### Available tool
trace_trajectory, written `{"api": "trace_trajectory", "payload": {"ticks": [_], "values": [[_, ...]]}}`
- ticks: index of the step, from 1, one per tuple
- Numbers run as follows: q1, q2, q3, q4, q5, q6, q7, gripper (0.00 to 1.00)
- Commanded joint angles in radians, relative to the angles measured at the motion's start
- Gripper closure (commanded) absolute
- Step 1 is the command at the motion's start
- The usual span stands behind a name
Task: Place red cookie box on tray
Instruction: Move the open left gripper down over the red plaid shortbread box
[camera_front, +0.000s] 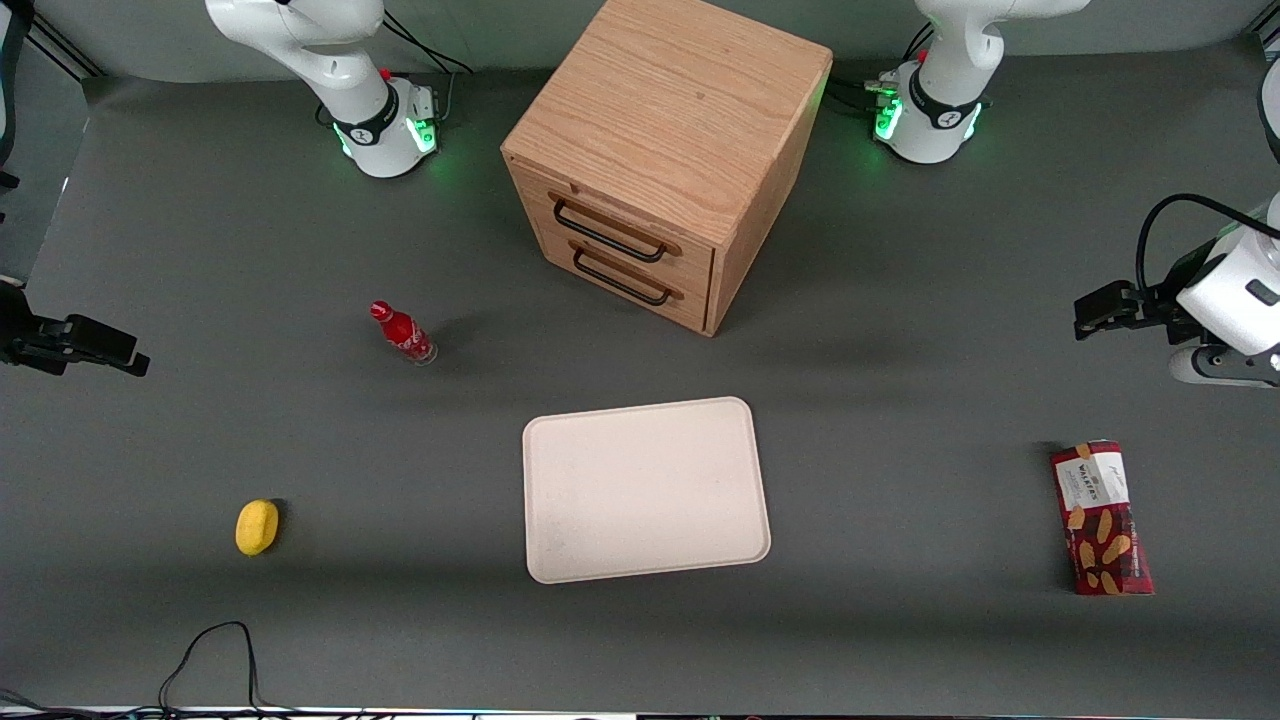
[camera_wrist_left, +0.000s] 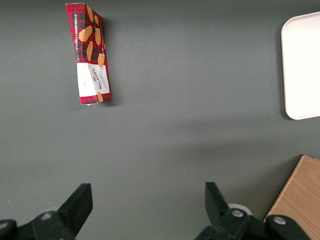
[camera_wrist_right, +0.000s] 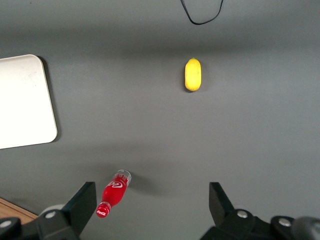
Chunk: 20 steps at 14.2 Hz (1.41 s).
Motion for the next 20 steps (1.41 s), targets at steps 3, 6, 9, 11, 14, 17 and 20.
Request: {"api": "trace_trajectory", "payload": {"ticks": [3, 6, 9, 11, 14, 17, 20], "values": [[-0.008, -0.003, 0.005, 0.007, -0.001, -0.004, -0.015, 0.00], [-0.006, -0.003, 0.006, 0.010, 0.002, -0.013, -0.013, 0.00], [-0.003, 0.000, 0.008, 0.011, 0.006, -0.006, -0.001, 0.00], [0.032, 0.026, 0.012, 0.043, 0.012, 0.002, 0.013, 0.00], [0.123, 0.153, 0.012, 0.184, 0.009, 0.002, 0.086, 0.00], [0.215, 0.315, 0.011, 0.388, 0.003, -0.004, 0.119, 0.00], [0.238, 0.431, 0.011, 0.507, 0.002, -0.003, 0.135, 0.00]]}}
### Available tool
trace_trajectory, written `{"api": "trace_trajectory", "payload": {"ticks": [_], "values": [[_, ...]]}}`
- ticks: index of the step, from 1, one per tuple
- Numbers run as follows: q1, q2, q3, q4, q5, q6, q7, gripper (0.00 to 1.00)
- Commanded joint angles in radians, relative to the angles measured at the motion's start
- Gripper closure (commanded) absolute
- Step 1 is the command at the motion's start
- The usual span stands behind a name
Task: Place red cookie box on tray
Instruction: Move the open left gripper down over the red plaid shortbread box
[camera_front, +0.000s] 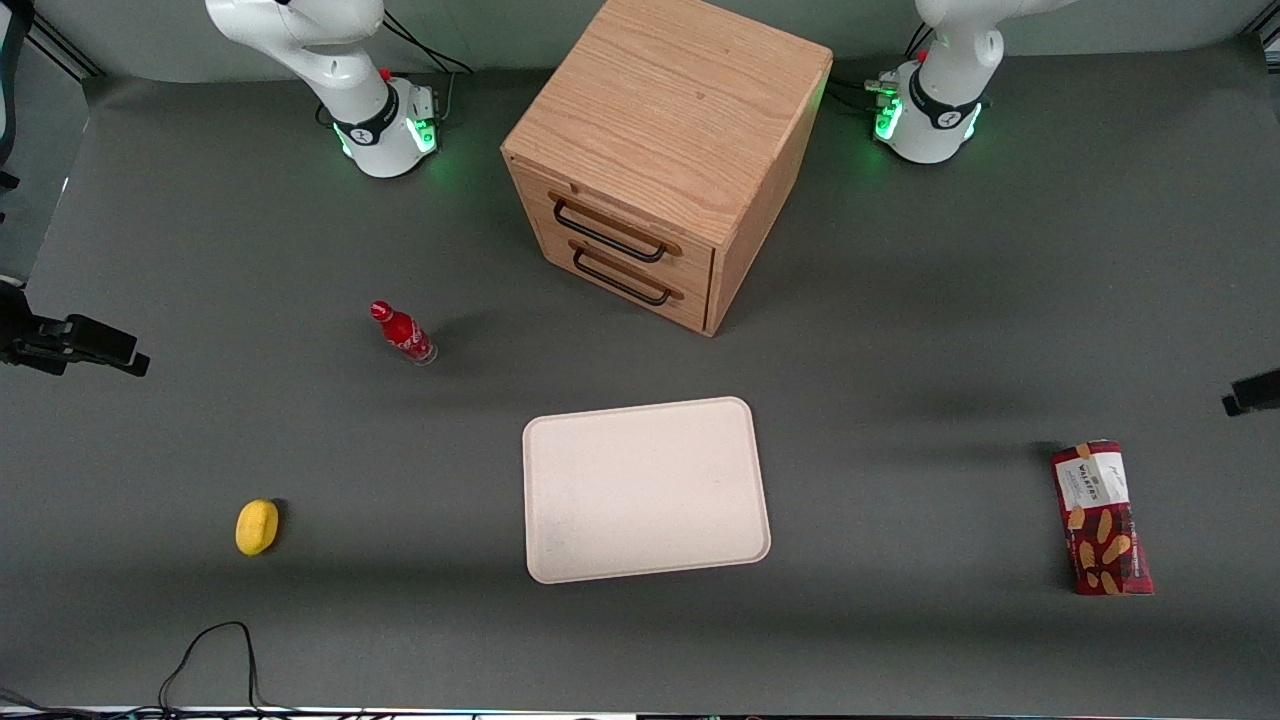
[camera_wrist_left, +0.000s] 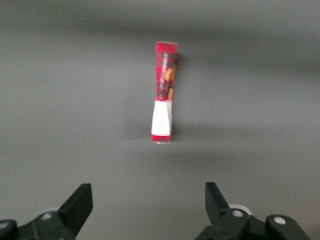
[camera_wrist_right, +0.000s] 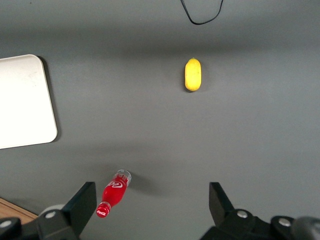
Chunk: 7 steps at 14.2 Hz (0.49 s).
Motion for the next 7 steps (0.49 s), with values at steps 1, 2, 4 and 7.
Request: {"api": "trace_trajectory", "payload": {"ticks": [1, 2, 4, 7], "values": [[0.013, 0.119, -0.009, 0.150, -0.002, -0.025, 0.054, 0.00], [0.022, 0.124, -0.010, 0.146, -0.002, -0.031, 0.126, 0.00], [0.022, 0.136, -0.009, 0.139, -0.004, -0.033, 0.176, 0.00], [0.005, 0.171, -0.012, 0.139, -0.004, -0.014, 0.168, 0.00]]}}
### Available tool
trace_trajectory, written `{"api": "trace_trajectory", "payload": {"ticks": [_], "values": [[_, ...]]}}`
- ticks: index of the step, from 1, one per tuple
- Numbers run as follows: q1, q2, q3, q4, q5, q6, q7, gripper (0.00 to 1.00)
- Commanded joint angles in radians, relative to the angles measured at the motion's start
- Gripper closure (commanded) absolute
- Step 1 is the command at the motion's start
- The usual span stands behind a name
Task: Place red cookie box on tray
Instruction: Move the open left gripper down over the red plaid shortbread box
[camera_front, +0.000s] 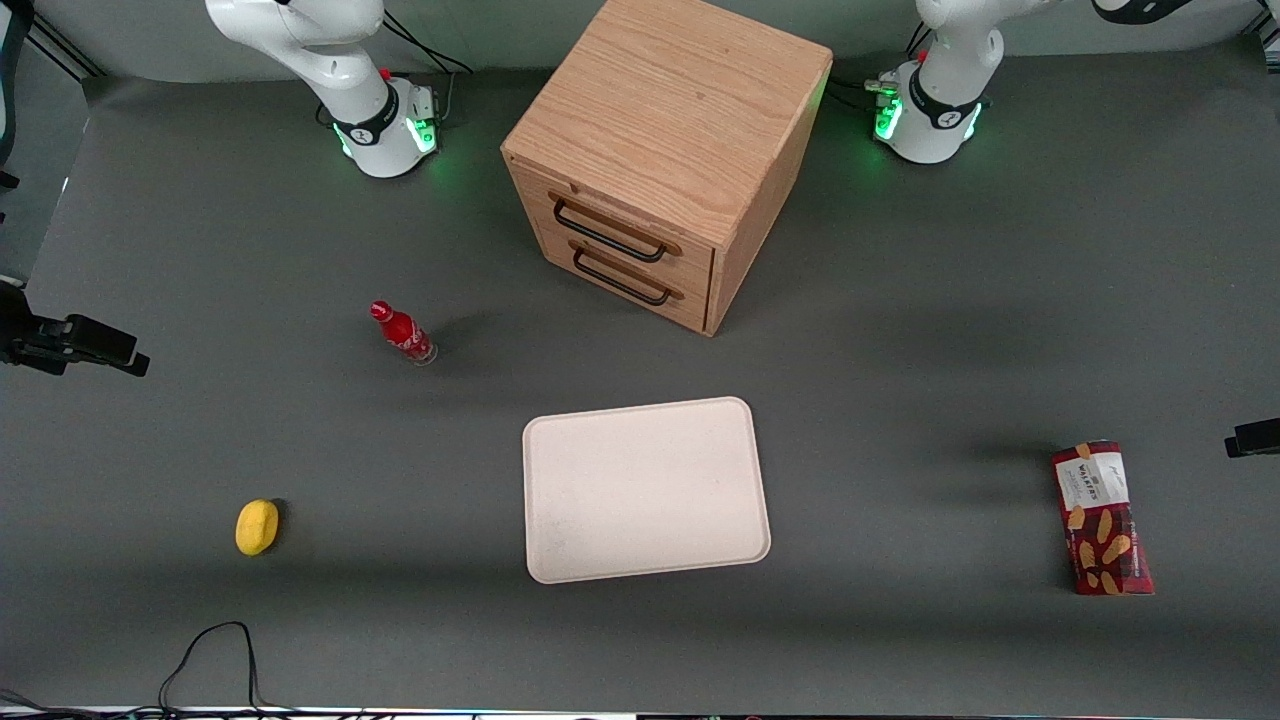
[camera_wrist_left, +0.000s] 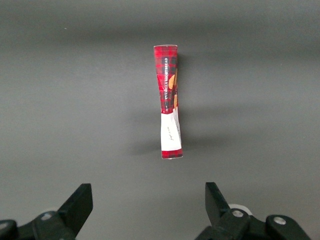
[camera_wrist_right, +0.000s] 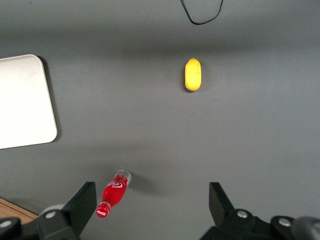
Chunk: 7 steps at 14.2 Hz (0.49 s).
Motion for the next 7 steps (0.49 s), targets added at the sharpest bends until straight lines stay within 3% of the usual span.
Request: {"api": "trace_trajectory", "payload": {"ticks": [1, 7], "values": [[-0.010, 0.055, -0.006, 0.040, -0.003, -0.007, 0.001, 0.00], [-0.037, 0.163, -0.007, -0.085, 0.008, 0.285, -0.039, 0.00]]}}
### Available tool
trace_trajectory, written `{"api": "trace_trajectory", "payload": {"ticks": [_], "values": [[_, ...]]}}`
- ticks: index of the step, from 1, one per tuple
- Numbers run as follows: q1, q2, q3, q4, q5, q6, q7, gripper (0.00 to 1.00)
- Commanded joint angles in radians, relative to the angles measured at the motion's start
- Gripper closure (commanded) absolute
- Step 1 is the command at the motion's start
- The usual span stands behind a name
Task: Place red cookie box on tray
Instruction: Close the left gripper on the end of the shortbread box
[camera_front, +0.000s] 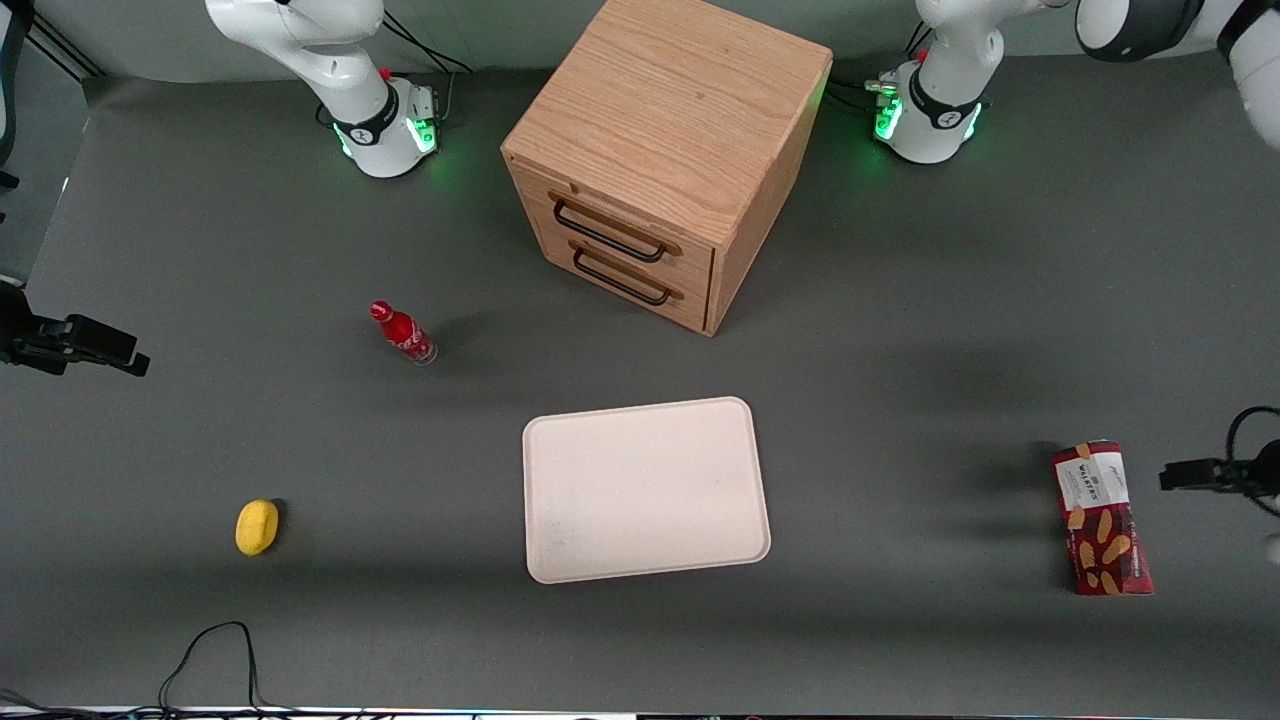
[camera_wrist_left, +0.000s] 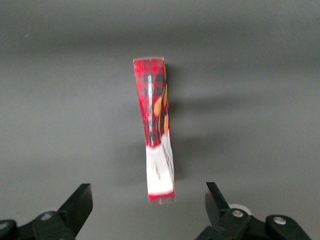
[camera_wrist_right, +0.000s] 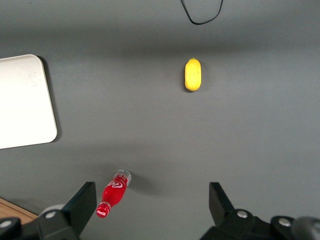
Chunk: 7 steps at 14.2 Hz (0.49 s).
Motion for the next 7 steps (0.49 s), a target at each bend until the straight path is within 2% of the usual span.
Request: {"api": "trace_trajectory", "payload": {"ticks": [1, 7], "values": [[-0.009, 0.048, 0.005, -0.045, 0.007, 0.113, -0.012, 0.00], [-0.009, 0.157, 0.005, -0.042, 0.007, 0.237, 0.005, 0.00]]}}
